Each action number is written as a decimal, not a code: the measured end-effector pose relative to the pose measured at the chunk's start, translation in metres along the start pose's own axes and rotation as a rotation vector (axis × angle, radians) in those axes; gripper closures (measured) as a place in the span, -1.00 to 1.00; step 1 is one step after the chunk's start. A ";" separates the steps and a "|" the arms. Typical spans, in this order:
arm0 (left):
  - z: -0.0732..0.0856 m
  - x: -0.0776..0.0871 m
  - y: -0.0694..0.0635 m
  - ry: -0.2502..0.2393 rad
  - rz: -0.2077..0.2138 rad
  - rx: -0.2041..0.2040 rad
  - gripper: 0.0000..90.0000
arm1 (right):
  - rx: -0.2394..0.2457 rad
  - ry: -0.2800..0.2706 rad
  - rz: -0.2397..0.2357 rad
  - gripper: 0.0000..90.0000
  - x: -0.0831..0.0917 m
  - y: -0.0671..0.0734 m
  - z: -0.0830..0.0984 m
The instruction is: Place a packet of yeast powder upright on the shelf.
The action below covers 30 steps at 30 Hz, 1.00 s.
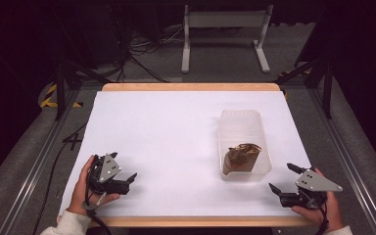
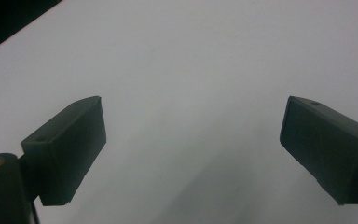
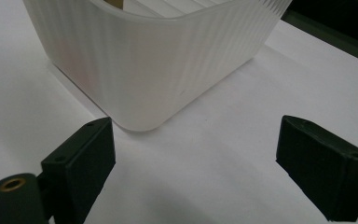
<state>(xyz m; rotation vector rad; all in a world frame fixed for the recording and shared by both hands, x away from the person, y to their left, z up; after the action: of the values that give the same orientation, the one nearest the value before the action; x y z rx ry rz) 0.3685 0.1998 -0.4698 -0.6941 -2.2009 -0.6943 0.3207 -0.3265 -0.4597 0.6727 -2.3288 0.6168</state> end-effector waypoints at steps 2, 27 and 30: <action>0.003 0.001 0.000 -0.006 0.002 0.021 -0.83 | -0.001 -0.003 -0.002 -0.73 0.000 0.000 0.000; 0.043 0.020 0.024 -0.132 0.063 0.229 -0.83 | -0.004 -0.009 0.011 -0.74 0.001 -0.002 -0.001; 0.047 0.021 0.027 -0.141 0.068 0.260 -0.83 | -0.005 -0.013 0.013 -0.74 0.001 -0.002 -0.002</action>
<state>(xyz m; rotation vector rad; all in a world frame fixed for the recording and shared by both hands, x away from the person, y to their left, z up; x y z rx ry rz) 0.3519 0.2554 -0.4754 -0.6965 -2.3295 -0.3248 0.3221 -0.3268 -0.4572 0.6609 -2.3475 0.6137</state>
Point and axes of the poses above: each handheld gripper's, and its own axes: x roughly backward along the jaws, z roughly out of its underside, y roughly to its left, the point moved 6 cm from there along -x, roughly forward along the jaws, and after that the axes turned 14 degrees about y, right-handed, at the moved point
